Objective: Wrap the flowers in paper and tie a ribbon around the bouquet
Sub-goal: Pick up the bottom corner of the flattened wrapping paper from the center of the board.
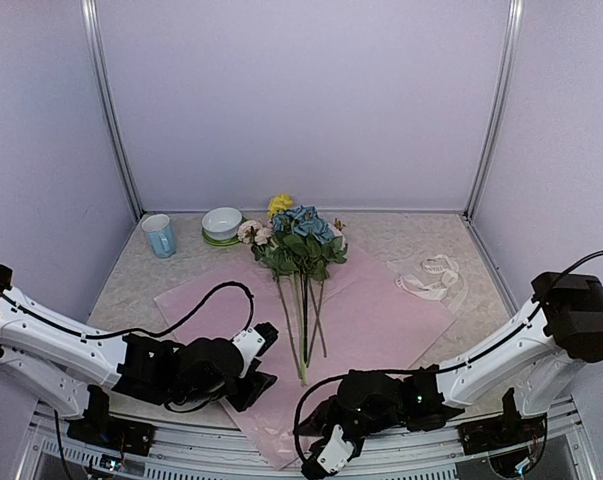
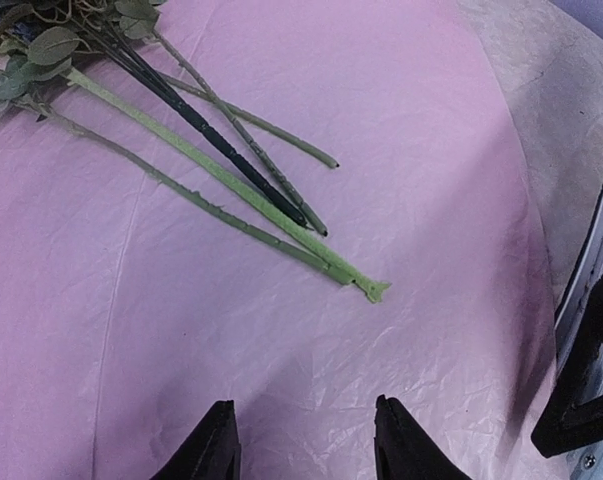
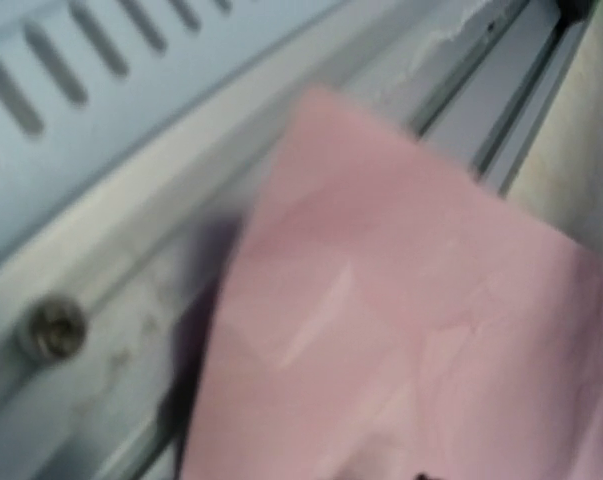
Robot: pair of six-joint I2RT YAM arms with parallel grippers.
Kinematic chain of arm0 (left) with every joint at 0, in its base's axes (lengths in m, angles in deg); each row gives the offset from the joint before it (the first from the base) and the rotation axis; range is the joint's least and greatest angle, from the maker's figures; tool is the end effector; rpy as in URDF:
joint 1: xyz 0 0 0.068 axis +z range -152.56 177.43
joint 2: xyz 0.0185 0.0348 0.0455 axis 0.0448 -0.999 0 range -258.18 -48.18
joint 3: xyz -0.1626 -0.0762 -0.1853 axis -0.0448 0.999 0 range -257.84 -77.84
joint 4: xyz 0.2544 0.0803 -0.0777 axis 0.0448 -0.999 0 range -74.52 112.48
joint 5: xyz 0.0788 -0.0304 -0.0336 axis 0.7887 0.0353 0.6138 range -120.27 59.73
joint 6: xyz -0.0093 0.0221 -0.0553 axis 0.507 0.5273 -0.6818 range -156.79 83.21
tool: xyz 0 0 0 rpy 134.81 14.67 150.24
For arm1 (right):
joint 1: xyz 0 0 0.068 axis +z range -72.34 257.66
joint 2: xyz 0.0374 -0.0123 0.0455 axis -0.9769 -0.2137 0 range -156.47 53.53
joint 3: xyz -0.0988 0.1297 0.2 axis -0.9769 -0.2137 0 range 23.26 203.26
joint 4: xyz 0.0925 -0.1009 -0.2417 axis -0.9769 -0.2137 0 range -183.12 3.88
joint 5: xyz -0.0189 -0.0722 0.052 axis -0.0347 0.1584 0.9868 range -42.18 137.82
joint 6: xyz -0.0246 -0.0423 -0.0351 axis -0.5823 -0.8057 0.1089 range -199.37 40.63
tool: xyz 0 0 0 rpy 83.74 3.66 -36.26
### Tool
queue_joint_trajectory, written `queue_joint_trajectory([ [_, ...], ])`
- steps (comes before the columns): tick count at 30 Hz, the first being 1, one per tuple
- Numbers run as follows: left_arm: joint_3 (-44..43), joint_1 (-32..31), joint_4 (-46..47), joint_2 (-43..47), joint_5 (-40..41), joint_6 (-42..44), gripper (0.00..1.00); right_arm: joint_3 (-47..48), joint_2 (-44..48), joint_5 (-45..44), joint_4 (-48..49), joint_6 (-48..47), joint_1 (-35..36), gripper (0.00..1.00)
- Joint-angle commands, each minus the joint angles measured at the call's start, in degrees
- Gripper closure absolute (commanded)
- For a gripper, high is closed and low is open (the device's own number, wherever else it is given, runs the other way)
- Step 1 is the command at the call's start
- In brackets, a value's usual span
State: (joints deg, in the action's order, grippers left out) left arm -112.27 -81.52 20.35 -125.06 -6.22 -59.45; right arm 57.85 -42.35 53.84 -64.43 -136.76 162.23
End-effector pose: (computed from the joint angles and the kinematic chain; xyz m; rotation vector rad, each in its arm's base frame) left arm 0.0714 -0.2708 0.1423 0.9025 2.1206 -0.4357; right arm 0.0252 0.3144 0.0842 -2.1771 0.6909 0.3694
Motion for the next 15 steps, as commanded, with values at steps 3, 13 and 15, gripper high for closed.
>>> queue_joint_trajectory([
  [3, 1.2, 1.2, 0.8, 1.6, 1.2, -0.7, 0.54, 3.4, 0.5, 6.3, -6.7, -2.3, -0.3, 0.42],
  [13, 1.1, 1.4, 0.5, 1.4, 1.3, -0.8, 0.52, 9.3, -5.3, 5.0, -8.0, -0.3, -1.0, 0.50],
  [15, 0.9, 1.4, 0.5, 1.1, 1.0, -0.6, 0.51, 9.6, -5.7, 3.1, -8.2, -0.3, -1.0, 0.51],
])
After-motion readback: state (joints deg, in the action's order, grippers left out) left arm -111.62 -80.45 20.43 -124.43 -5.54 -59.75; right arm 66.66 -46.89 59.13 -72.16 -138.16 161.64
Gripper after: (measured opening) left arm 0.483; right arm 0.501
